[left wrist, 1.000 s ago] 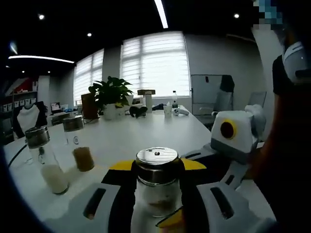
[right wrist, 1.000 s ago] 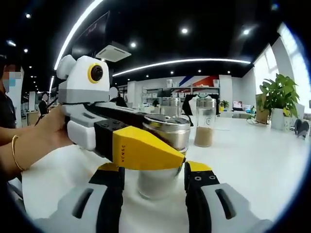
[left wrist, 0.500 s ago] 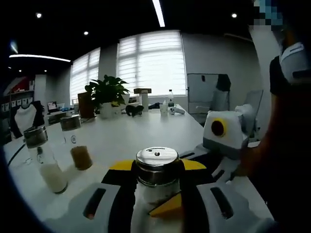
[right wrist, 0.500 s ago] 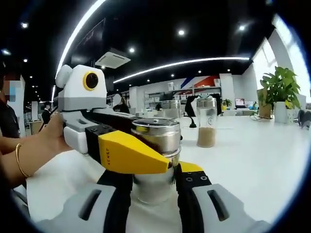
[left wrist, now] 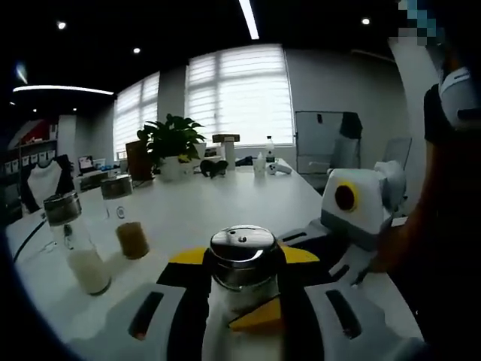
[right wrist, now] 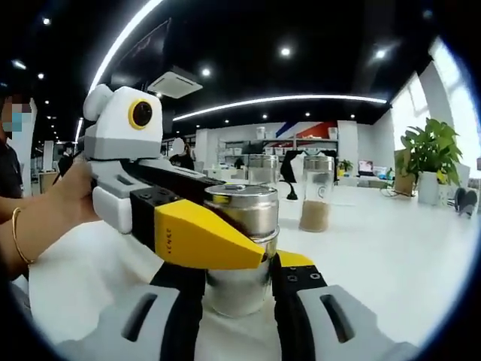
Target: Rotate the seasoning bottle until the label or dispensing opening points toward the visible target arrow and the bottle remains upright within the marked orientation range
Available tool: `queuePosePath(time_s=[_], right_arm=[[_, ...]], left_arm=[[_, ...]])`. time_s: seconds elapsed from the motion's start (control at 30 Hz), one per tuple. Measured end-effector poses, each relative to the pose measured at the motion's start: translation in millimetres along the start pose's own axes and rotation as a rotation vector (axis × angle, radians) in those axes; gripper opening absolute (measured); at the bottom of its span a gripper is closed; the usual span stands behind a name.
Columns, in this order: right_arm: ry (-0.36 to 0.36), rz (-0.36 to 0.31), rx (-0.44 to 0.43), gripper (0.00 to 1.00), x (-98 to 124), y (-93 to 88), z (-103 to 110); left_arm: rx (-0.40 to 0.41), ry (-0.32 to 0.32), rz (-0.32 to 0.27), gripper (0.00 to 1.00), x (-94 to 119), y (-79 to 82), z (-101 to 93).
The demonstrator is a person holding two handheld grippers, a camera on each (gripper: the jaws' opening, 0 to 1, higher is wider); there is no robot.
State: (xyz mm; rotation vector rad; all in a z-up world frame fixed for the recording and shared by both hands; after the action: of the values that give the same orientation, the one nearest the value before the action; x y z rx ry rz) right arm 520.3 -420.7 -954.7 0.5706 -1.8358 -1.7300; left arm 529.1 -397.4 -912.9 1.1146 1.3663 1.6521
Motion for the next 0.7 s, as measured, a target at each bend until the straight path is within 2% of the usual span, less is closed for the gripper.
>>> queuePosePath(time_s=[0.1,0.2,0.27,0.33,0.43,0.47,0.53,0.57,0.6,0.7], right_arm=[[0.015,0.0,-0.009,0.33,0.6,-0.1,-0.3],[0.181,-0.01,-0.052,0.33,2.1,0.5,2.6],[0.249,0.002,-0.081,0.34,5.4,-1.1,0.6],[0.278,0.009,-0.023,0.39,6.7,-0.5,-4.5],[0.362,0.014,-0.01,0.44,5.5,1.2,-3.9],[0.373,0.016,-0.006,0.44,5.0,1.3,-3.3],[0.44,0.026,0.01,0.43,1.5,1.7,-1.7],[0.471,0.042,0.005,0.41,0.5,0.5,0.5],[0.526,0.092,0.022,0.39,0.7,-3.6,3.5],[0.573,0.065,0.036,0.39,-3.2,0.4,4.0]], left_arm=[[-0.03,0.025,0.024,0.36,0.5,0.3,-2.3],[-0.025,0.015,0.033,0.36,5.0,-1.0,0.8],[-0.022,0.002,0.028,0.36,6.8,-1.7,0.9],[-0.036,-0.014,0.031,0.36,7.5,-1.0,-1.3],[-0.037,-0.038,0.029,0.36,7.6,-1.0,-3.2],[-0.036,-0.041,0.027,0.36,7.5,-1.0,-3.3],[-0.045,-0.076,0.017,0.36,7.8,-1.4,-4.0],[-0.036,-0.084,0.017,0.36,8.0,-1.5,-3.4],[-0.035,-0.085,0.017,0.36,7.7,-1.5,-3.5],[-0.044,-0.099,0.025,0.36,7.6,-1.1,-4.9]])
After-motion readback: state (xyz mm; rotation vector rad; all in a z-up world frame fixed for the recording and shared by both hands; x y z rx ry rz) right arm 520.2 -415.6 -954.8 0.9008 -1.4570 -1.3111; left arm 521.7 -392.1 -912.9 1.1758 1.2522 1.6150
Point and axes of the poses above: the point that each gripper's makers call its tool centre point, and the gripper's own axes: x roughly backward along the fingers, z roughly to its left, y roughly out of its top, the point moved 4 cm from there along x, roughly backward along the fingers, and after that the axes turned 9 degrees about y, right-handed, at the moved point
